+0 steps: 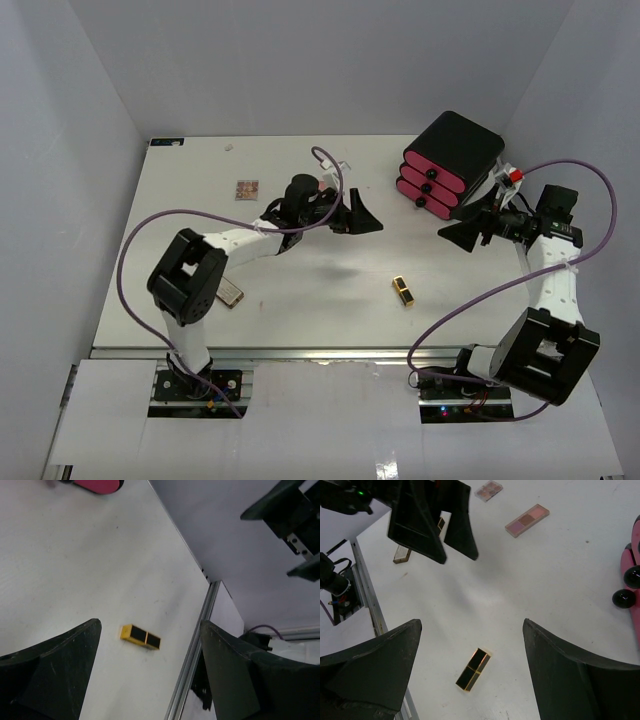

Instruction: Organize the makeup

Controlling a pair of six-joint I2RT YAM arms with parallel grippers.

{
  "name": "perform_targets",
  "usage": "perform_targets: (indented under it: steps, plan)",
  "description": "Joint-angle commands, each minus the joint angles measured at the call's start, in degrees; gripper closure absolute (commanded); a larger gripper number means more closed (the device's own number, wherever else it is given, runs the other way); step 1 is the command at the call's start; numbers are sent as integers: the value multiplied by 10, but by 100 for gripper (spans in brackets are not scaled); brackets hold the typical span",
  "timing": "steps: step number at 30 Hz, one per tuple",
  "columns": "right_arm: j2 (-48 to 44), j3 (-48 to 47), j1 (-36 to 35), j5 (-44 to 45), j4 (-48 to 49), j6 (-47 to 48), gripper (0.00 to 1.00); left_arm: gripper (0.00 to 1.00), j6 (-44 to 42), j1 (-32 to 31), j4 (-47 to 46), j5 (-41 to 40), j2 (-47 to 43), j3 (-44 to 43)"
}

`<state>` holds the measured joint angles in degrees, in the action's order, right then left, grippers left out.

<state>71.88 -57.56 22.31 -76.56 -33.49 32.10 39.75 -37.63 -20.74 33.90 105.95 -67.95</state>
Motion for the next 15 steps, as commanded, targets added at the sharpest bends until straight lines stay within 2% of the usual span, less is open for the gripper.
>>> perform_targets:
  steps: [1,8,15]
  plan:
    - [-25,11,21,-68,3,8,12,9,76,-12,-100,-41,114,-126]
    - [-47,14,30,-49,5,8,12,10,117,-47,-84,-105,276,-313]
    - [-68,26,53,-57,28,-13,11,13,170,-60,-72,-187,370,-427]
